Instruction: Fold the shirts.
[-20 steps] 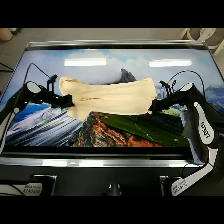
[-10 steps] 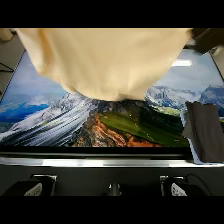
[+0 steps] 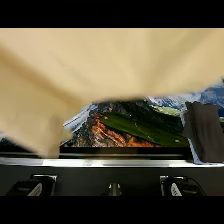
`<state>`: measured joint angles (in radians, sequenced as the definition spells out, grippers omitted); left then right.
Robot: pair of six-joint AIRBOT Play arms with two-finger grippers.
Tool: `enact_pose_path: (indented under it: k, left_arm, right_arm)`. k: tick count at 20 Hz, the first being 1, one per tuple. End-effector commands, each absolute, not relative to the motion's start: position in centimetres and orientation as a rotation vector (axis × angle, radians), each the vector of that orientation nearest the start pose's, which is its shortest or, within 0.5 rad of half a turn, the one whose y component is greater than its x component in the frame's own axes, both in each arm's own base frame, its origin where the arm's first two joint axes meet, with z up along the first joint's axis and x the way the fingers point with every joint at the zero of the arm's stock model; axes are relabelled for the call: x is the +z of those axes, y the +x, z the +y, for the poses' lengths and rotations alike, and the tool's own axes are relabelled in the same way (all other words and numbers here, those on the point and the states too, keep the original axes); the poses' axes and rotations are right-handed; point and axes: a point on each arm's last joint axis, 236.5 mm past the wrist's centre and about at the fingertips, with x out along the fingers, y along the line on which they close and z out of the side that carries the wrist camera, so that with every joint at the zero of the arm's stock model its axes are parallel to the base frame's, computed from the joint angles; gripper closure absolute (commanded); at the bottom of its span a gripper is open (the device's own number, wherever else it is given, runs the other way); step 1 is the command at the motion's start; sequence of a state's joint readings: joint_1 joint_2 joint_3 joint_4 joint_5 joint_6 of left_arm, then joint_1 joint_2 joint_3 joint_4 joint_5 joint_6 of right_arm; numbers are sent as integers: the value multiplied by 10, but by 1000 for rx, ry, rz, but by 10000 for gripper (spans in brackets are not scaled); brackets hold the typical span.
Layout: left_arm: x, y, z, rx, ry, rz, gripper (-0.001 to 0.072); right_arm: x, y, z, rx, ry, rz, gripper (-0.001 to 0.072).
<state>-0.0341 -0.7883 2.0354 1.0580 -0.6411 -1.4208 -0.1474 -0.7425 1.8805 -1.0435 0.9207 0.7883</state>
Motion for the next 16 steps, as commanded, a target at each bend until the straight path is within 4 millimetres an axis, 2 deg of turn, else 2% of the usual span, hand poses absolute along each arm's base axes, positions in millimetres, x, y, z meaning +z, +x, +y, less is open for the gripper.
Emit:
enact_pose_path:
  k: [1,2,3,5,7,8,10,11,12,14,15,16]
  left_arm:
    - [644,183,-68,-338,-102,-531,679]
    - [625,204,-68,-325,-90,-460,679]
    - [602,226,-70,-323,-86,-379,679]
    - [541,283,-74,-320,-95,-187,679]
    - [460,344,-76,-308,-120,15,678]
    - [413,373,-75,-295,-138,115,677]
    - [321,424,-71,-255,-179,269,677]
    - [279,446,-67,-225,-199,316,677]
    - [236,467,-63,-195,-226,362,677]
    - [160,493,-63,-166,-286,482,677]
    - [129,501,-68,-167,-337,550,677]
    - [107,506,-75,-170,-395,595,677]
  right_arm:
    - [531,236,44,162,-488,-143,694]
    - [500,252,37,173,-491,-9,694]
    - [458,269,32,210,-496,160,694]
    - [374,302,25,299,-465,468,694]
    - [285,340,20,383,-398,725,694]
    - [240,363,17,408,-362,816,694]
    - [157,407,11,412,-280,923,694]
    - [122,427,8,402,-246,947,693]
    - [92,447,6,388,-203,963,693]
    - [53,472,9,351,-62,998,693]
    - [43,482,12,333,4,994,693]
    - [39,493,15,321,58,970,693]
